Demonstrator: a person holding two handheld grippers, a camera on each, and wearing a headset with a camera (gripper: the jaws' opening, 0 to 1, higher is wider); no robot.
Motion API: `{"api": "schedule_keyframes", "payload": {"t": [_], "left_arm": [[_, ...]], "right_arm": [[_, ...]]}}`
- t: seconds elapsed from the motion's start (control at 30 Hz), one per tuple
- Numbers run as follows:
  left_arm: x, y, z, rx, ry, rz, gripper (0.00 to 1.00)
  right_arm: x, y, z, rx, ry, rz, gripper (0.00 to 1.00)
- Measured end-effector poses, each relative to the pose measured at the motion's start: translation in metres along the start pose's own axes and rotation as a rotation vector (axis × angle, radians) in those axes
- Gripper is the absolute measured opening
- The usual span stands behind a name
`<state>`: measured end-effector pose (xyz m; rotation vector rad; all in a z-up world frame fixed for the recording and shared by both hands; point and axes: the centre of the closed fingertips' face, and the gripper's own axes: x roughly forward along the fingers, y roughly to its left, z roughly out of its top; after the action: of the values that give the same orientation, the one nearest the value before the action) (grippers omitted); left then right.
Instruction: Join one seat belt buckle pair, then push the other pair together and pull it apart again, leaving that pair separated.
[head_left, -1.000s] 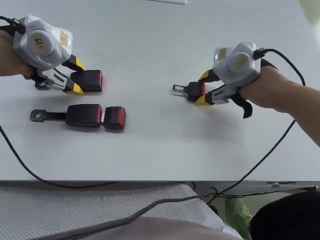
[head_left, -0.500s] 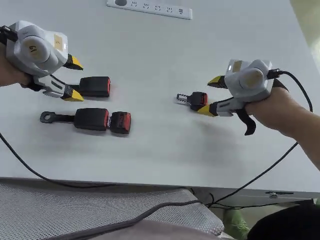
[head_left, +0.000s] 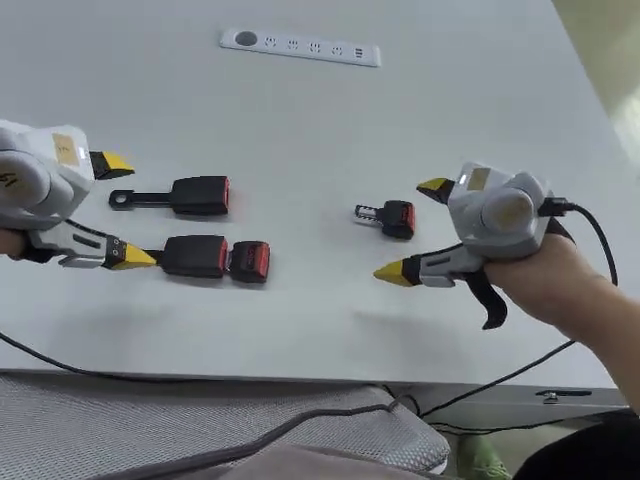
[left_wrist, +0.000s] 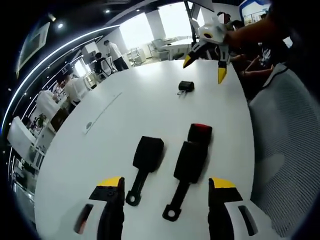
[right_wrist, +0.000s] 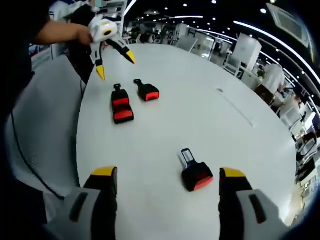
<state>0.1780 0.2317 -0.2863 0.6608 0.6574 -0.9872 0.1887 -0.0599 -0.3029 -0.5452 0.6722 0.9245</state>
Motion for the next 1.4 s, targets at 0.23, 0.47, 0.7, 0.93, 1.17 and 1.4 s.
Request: {"api": "schedule_keyframes", "payload": {"t": [0.23, 0.47, 0.7, 0.93, 1.17, 1.4], "left_arm": [[-0.023, 0.004, -0.018, -0.05, -0.007, 0.055, 0.73], [-0.055, 0.001, -0.038, -0.132, 0.001, 0.127, 0.83], [-0.067, 0.003, -0.056, -0.276, -0.002, 0.183, 0.91], [-0.069, 0.0, -0.057, -0.302, 0.007, 0.191, 0.99], [-0.067, 0.001, -0.061, -0.329, 0.017, 0.202, 1.0], [-0.065, 0.0, -0.061, -0.326, 0.007, 0.202, 1.0]], "right_arm": [[-0.015, 0.008, -0.01, 0.032, 0.001, -0.021, 0.94], [-0.03, 0.003, -0.011, 0.052, -0.016, -0.068, 1.0], [-0.028, 0.001, -0.013, 0.064, -0.025, -0.09, 1.0], [-0.028, 0.004, -0.011, 0.063, -0.023, -0.114, 1.0], [-0.032, 0.002, -0.014, 0.107, -0.036, -0.143, 1.0], [-0.031, 0.004, -0.014, 0.115, -0.035, -0.151, 1.0]]}}
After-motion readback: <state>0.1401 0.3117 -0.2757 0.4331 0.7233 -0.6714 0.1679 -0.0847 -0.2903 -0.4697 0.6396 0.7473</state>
